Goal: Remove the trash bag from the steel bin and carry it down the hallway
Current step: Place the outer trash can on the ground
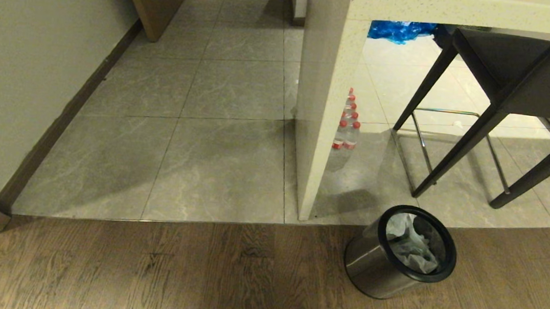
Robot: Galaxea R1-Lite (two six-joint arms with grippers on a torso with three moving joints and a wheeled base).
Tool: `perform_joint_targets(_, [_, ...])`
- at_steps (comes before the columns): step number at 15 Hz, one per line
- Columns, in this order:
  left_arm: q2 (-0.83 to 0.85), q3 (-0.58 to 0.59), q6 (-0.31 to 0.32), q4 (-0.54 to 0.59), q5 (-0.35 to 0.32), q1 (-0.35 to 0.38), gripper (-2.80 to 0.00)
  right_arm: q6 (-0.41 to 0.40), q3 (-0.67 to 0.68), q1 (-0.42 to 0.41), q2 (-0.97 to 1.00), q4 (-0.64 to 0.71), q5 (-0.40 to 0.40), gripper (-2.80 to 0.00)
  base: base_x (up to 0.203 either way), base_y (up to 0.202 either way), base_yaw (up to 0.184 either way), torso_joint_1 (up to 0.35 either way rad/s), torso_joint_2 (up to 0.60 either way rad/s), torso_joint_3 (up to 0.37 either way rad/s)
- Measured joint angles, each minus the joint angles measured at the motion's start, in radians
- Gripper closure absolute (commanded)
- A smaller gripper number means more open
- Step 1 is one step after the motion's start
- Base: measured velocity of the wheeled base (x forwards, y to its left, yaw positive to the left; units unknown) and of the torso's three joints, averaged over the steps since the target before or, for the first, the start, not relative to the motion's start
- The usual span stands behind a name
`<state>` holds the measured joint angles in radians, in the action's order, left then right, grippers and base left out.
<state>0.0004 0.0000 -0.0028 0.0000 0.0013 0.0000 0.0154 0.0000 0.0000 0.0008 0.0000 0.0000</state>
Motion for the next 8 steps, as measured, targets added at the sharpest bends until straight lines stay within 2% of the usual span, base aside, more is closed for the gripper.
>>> perform_joint_targets(2, [0.0, 0.0, 0.0, 0.0, 0.0, 0.0, 0.0, -0.011, -0.009, 0.0, 0.001, 0.023, -0.002, 0.0, 0.0, 0.0, 0.0, 0.0, 0.0, 0.0])
perform_joint_targets(4, [0.0, 0.0, 0.0, 0.0, 0.0, 0.0, 0.0, -0.013, -0.102, 0.0, 0.02, 0.05, -0.002, 0.0, 0.0, 0.0, 0.0, 0.0, 0.0, 0.0])
perform_joint_targets(6, [0.0, 0.0, 0.0, 0.0, 0.0, 0.0, 0.0, -0.006, -0.327, 0.0, 0.105, 0.134, -0.011, 0.0, 0.0, 0.0, 0.0, 0.0, 0.0, 0.0])
perform_joint_targets(8, [0.0, 0.0, 0.0, 0.0, 0.0, 0.0, 0.0, 0.016, -0.577, 0.0, 0.273, 0.278, -0.048, 0.0, 0.0, 0.0, 0.0, 0.0, 0.0, 0.0])
